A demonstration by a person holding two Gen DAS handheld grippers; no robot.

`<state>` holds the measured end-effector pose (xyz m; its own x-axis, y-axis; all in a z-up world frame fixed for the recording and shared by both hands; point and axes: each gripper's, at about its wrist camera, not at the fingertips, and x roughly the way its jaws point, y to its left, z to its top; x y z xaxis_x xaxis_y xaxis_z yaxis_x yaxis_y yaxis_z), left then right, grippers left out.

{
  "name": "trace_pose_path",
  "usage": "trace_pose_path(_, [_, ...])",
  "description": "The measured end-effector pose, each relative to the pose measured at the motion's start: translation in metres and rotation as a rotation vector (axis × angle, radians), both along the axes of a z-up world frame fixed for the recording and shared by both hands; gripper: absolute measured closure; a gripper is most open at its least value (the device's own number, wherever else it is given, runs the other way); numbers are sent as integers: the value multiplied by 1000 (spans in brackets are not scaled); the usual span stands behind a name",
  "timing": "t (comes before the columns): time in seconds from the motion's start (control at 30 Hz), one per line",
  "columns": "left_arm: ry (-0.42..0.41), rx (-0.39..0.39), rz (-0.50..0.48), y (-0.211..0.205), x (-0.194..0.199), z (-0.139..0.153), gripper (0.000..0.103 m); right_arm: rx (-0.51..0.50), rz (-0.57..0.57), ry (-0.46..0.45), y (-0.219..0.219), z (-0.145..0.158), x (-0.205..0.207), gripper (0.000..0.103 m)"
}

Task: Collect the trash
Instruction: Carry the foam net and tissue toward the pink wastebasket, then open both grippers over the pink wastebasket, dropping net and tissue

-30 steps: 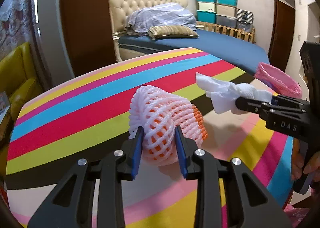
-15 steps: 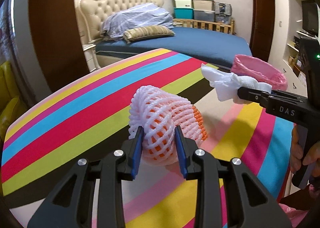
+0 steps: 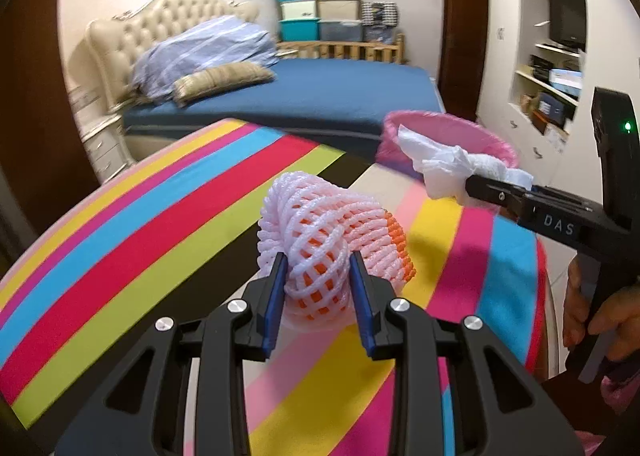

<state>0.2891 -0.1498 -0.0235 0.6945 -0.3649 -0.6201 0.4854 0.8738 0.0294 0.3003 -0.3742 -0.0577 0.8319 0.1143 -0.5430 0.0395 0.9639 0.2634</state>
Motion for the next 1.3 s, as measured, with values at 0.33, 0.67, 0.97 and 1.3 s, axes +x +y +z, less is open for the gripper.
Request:
trace_pose_path(0.33, [-53, -93, -145, -86, 45, 32, 72, -28, -152, -50, -84, 17, 5, 59])
trace_pose_path(0.67, [-35, -159, -192, -171, 90, 36, 72, -28, -189, -60, -146, 20, 48, 59])
trace_pose_path(0.97, [-15, -164, -214, -208, 118, 23, 72, -35, -176, -64, -169, 19, 76, 56])
trace_pose_path(1.3, [-66, -185, -82, -187, 129, 24, 18, -64, -175, -90, -170, 29, 65, 26])
